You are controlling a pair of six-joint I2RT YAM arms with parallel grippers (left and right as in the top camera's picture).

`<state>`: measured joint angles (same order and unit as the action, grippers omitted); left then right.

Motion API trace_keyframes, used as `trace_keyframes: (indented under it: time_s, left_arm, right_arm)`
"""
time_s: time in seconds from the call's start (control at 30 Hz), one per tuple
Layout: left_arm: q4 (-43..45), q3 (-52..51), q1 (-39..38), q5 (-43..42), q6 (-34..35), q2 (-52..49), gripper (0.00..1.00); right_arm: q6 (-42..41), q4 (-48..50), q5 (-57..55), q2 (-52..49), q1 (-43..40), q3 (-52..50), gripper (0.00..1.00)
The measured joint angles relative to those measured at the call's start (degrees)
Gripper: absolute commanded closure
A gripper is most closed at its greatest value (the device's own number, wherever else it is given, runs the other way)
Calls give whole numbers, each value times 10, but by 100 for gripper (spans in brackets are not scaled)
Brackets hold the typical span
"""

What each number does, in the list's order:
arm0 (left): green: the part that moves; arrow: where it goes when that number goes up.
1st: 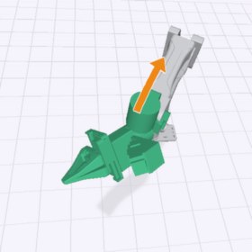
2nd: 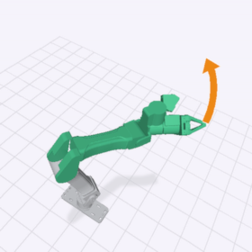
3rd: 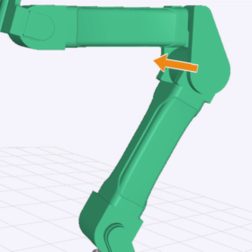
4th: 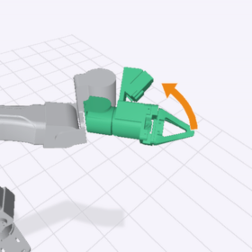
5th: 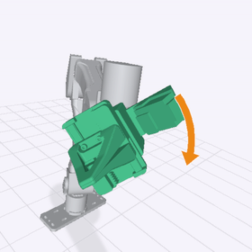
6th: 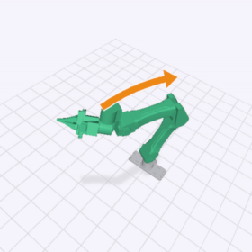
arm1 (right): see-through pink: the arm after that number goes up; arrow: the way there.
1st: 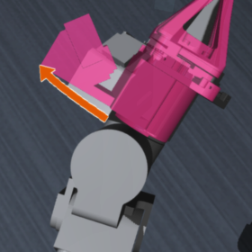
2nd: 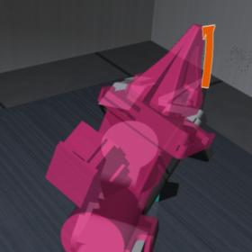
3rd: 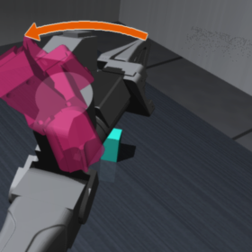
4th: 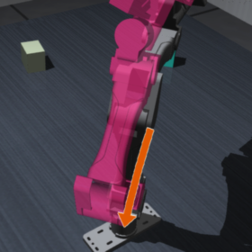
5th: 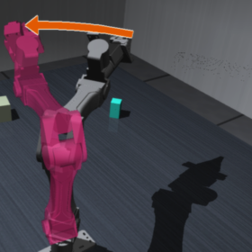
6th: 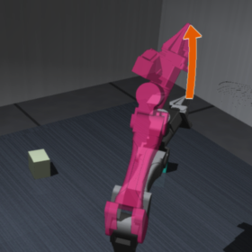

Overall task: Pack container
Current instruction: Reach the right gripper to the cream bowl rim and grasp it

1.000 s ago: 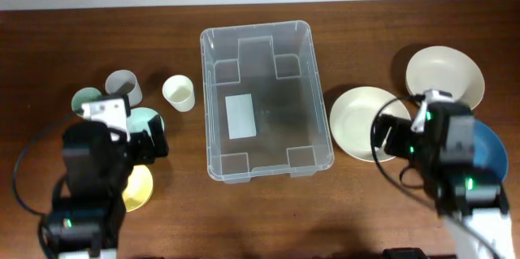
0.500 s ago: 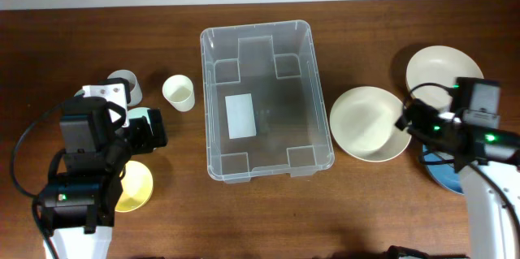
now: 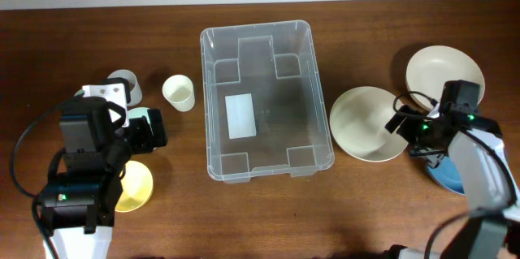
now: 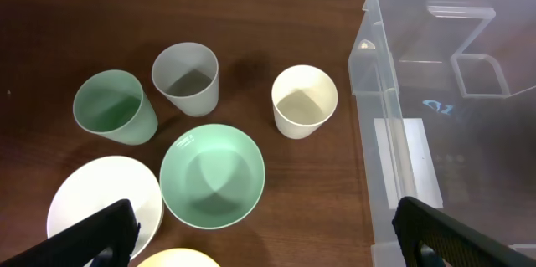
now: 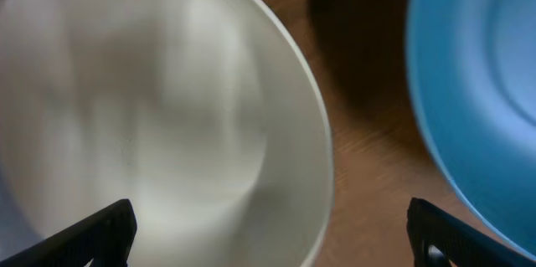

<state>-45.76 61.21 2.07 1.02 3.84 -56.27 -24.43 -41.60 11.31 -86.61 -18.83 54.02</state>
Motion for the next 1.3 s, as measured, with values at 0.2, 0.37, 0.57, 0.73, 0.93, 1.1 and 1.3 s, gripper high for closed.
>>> trace_keyframes:
  time_s: [0.2, 0.37, 0.57, 0.73, 0.93, 1.1, 1.3]
  left_arm:
    - [1, 0, 0, 0, 0, 0, 0]
    - [1, 0, 0, 0, 0, 0, 1]
    - [1, 0, 0, 0, 0, 0, 1]
    - [1, 0, 0, 0, 0, 0, 1]
    - [1, 0, 0, 0, 0, 0, 1]
    - [1, 0, 0, 0, 0, 0, 1]
    - [1, 1, 0, 0, 0, 0, 1]
  right_arm:
    - [11, 57, 13, -67, 0, -5, 3]
    - [23, 79, 19, -105, 1, -5, 17]
    - [26, 90, 19, -120, 9, -3, 50]
    - [31, 89, 20, -127, 17, -3, 71]
    - [32, 89, 28, -130, 17, -4, 96]
    - [32, 94, 38, -130, 17, -4, 96]
    - [30, 93, 35, -91, 18, -4, 96]
